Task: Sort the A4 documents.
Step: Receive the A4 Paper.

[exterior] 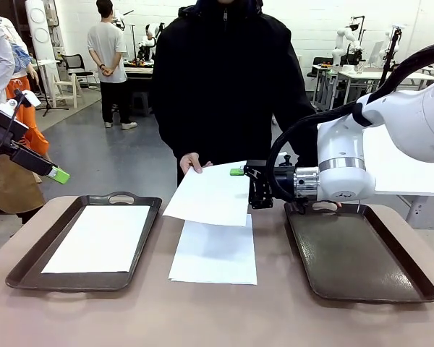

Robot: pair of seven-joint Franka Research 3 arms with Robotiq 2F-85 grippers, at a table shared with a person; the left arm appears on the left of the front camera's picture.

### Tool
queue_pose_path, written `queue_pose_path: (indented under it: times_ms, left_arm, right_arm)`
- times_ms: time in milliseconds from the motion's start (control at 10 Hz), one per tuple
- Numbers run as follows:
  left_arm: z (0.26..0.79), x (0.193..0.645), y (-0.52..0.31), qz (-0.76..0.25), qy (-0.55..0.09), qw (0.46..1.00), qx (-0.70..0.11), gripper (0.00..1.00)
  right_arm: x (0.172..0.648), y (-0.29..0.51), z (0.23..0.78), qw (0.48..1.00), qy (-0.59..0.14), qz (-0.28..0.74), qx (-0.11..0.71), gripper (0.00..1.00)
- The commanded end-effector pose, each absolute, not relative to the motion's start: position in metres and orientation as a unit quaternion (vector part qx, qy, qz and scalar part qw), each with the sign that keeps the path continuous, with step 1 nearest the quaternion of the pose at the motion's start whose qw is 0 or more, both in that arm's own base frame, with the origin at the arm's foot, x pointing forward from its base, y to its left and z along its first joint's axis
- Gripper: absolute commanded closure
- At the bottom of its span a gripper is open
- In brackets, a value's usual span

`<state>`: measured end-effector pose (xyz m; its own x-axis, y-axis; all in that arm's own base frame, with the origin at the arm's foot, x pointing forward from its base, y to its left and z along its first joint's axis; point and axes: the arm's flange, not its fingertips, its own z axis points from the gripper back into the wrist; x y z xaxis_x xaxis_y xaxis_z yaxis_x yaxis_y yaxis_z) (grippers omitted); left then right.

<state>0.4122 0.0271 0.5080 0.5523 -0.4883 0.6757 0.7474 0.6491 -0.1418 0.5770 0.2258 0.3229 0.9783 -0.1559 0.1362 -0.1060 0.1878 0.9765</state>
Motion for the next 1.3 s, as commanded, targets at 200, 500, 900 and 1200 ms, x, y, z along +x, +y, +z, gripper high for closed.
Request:
queue_pose_path:
  times_ms: [200, 500, 900, 1200]
  left_arm:
    - [0.5071, 0.4110, 0.0274, -0.367, -0.304, 0.854, -0.207, 0.00]
    - [0.5071, 0.4110, 0.0274, -0.367, -0.304, 0.854, -0.207, 0.00]
    - [0.5071, 0.4110, 0.0274, -0.367, -0.304, 0.854, -0.207, 0.00]
    - [0.5071, 0.4110, 0.0274, -0.367, -0.304, 0.854, -0.207, 0.00]
  right_arm:
    - [0.5771, 0.2296, 0.3185, 0.769, -0.120, -0.005, 0.627, 0.03]
    - [0.5776, 0.2289, 0.3178, 0.774, -0.123, 0.000, 0.622, 0.28]
    - [0.5776, 0.2289, 0.3187, 0.778, -0.118, 0.008, 0.617, 0.67]
    - [0.5780, 0.2296, 0.3195, 0.779, -0.117, 0.010, 0.616, 0.95]
